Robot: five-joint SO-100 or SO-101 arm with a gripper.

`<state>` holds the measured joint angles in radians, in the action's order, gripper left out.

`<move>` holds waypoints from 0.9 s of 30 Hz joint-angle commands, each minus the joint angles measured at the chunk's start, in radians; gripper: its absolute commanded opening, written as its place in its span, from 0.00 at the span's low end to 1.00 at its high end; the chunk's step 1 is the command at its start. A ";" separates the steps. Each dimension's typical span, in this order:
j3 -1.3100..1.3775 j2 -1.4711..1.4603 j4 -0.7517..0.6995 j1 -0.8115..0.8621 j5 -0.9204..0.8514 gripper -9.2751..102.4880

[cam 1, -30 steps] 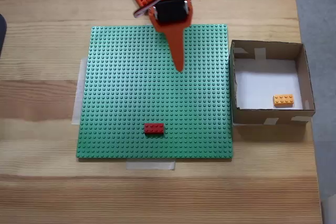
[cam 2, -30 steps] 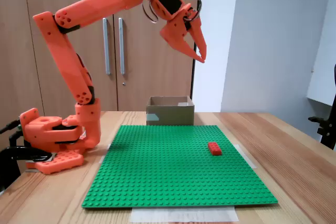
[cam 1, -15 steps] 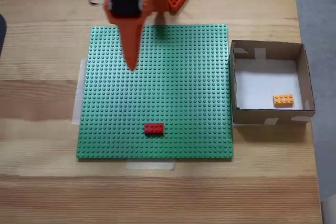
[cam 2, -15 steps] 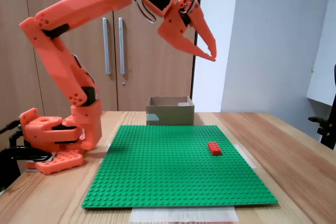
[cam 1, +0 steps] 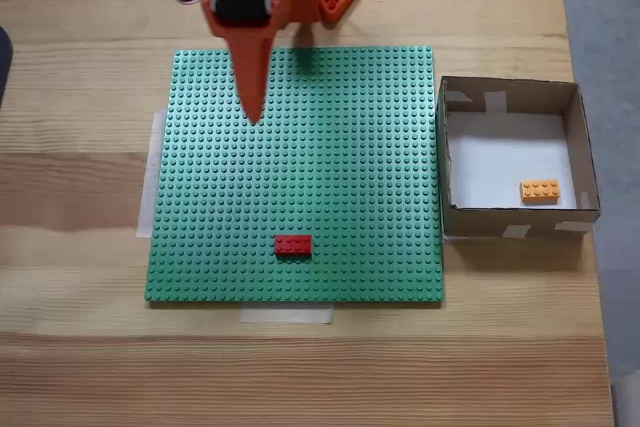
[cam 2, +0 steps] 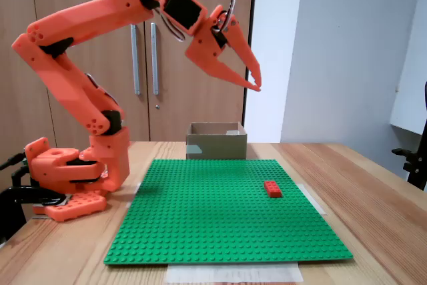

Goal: Pick the yellow lego block and put it in the box.

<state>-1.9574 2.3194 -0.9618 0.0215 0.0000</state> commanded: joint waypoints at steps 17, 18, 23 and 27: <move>-0.351 0.258 0.187 -0.046 0.021 0.07; -0.377 0.275 0.201 -0.044 0.025 0.07; -0.494 0.347 0.241 -0.040 0.043 0.07; -0.588 0.410 0.270 -0.043 0.032 0.07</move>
<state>-2.5203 2.6814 -0.7133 -0.0230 0.0383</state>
